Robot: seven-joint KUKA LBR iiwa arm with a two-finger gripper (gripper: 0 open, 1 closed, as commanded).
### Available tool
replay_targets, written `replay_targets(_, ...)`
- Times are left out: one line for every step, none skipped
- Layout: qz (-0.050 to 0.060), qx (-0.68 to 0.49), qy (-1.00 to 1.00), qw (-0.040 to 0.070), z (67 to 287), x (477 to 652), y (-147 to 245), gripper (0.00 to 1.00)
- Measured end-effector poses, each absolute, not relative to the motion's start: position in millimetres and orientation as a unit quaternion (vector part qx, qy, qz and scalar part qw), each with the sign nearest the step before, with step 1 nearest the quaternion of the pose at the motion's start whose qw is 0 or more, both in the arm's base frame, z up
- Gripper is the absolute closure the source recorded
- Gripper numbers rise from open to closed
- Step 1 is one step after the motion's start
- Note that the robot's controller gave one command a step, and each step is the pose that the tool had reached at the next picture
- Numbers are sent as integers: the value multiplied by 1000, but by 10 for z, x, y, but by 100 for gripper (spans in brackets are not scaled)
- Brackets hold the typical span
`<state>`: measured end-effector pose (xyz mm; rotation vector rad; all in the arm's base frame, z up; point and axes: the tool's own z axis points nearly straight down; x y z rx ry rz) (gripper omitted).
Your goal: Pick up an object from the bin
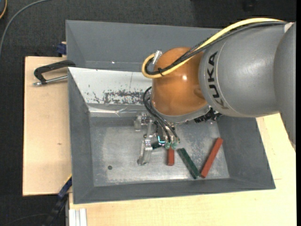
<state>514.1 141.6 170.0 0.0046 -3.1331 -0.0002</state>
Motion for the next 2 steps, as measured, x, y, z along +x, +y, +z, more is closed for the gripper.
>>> replay_targets(1, 93, -996, 4, 755, 4923, 779, 0)
replay_targets(1, 251, -968, -4, 712, 5328, -344, 0)
